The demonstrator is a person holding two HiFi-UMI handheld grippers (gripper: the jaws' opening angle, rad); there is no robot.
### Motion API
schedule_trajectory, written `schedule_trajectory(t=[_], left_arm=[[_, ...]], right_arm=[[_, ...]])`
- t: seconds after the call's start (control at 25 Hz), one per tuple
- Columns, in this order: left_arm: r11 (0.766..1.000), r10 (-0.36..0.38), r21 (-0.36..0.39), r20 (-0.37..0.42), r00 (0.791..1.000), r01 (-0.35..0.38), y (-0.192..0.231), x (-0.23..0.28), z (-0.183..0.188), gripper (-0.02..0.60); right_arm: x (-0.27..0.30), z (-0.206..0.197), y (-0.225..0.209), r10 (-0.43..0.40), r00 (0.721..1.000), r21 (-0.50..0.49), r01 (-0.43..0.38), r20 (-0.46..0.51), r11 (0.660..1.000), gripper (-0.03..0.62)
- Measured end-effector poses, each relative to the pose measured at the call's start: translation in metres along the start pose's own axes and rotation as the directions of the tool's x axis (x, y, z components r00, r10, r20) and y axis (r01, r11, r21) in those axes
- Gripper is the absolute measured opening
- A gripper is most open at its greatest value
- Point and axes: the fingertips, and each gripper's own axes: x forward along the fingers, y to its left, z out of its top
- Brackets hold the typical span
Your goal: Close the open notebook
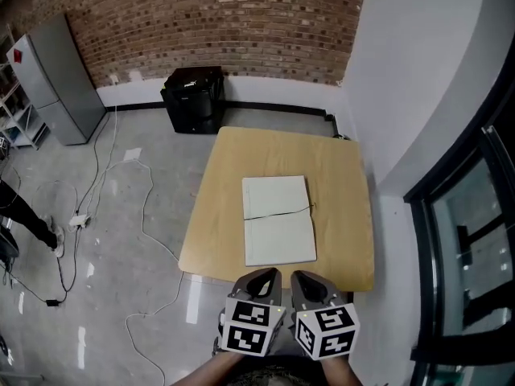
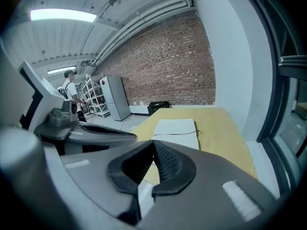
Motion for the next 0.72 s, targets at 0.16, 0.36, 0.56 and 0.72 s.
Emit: schedule_trajectory(t=[0.16, 0.36, 0.56, 0.72], left_arm=[[1.0, 0.005, -0.004, 0.015, 1.0, -0.005, 0.037, 0.012, 0.025, -0.002], [1.0, 0.014, -0.008, 0.02, 1.0, -0.014, 0.048, 0.053, 0.049, -0.002], [1.0, 0.026, -0.016, 0.024, 0.999, -0.025, 0.05, 0.126, 0.102, -0.002], [0.999, 0.038, -0.029, 0.025, 0.999, -0.038, 0.072, 0.188, 0.126, -0.002]], right_arm=[[0.036, 0.031, 0.005, 0.002, 1.0, -0.02, -0.002, 0.006, 1.0, -0.003], [0.069, 0.054, -0.029, 0.006, 1.0, -0.033, -0.005, 0.009, 0.999, -0.003], [0.109, 0.1, -0.095, 0.018, 1.0, -0.05, -0.018, 0.001, 0.999, -0.003], [0.161, 0.119, -0.139, 0.029, 1.0, -0.065, -0.03, -0.012, 0.997, -0.003]])
